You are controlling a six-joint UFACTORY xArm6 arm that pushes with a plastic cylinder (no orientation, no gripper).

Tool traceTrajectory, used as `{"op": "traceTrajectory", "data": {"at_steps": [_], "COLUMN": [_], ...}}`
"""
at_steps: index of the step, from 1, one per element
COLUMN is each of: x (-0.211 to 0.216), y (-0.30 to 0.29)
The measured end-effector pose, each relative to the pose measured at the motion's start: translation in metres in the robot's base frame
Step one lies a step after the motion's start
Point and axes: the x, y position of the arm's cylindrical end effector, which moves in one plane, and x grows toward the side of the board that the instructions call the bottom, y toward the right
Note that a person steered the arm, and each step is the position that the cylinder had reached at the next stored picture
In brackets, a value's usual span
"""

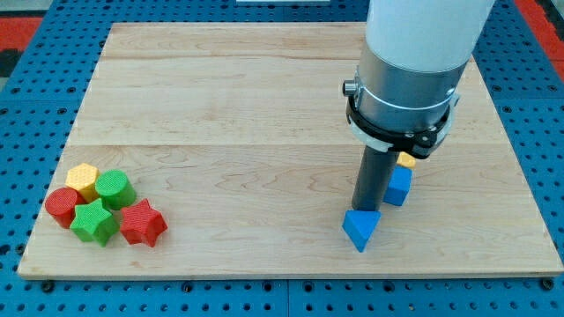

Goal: Move the triangle towards the top left side of the board

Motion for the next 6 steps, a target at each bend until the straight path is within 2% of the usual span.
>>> {"op": "traceTrajectory", "data": {"at_steps": [1,2,3,4,5,6], "x": [0.006,0.045,0.056,0.019,0.026,0.062], "y": [0.082,0.075,-0.033,-0.097,-0.036,0.001]}}
